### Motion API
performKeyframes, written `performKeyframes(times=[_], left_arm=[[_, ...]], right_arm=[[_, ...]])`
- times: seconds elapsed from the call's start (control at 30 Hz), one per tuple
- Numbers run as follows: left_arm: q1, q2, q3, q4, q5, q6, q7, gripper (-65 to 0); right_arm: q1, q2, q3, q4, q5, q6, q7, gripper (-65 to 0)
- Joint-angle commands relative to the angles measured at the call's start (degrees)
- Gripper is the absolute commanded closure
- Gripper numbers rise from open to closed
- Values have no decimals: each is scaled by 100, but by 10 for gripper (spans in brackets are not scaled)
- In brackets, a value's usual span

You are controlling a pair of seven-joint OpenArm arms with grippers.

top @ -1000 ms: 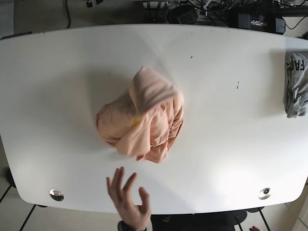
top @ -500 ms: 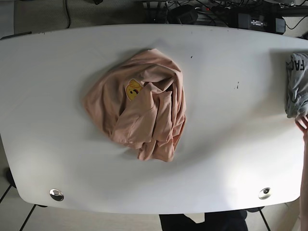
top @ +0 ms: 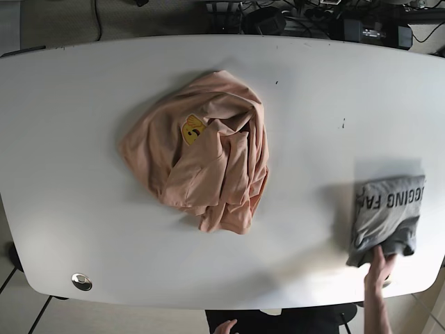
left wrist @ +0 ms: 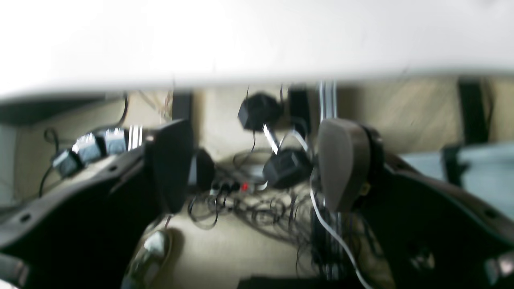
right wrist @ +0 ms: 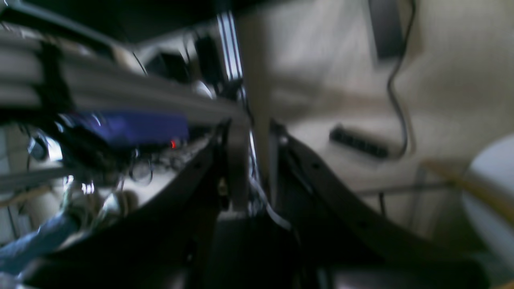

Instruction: Fold the T-shirt properly

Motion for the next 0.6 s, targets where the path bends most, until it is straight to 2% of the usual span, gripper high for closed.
performKeyframes(times=[0.03,0.13,0.27,0.43,0.5,0.53,0.6], left_arm=[[-78,10,47,200,-18,40,-125,-450],[-482,36,82,200,-18,49,-108,-453],[-1080,362,82,173,-1,49,-99,-454],[-1713,327,461,147,43,31,-73,-454],[-2012,318,566,68,43,31,156,-454],[-2240,291,628,33,43,22,446,-454],[-2522,203,645,6,26,22,824,-454]], right_arm=[[-171,60,221,323,68,29,109,-79],[-4,52,608,657,147,29,109,-79],[638,60,942,842,147,38,109,-79],[1666,95,1030,868,94,38,91,-86],[1974,60,1092,886,94,38,39,-89],[2194,87,1092,904,94,38,-49,-98],[2572,104,1092,965,94,38,-322,-176]])
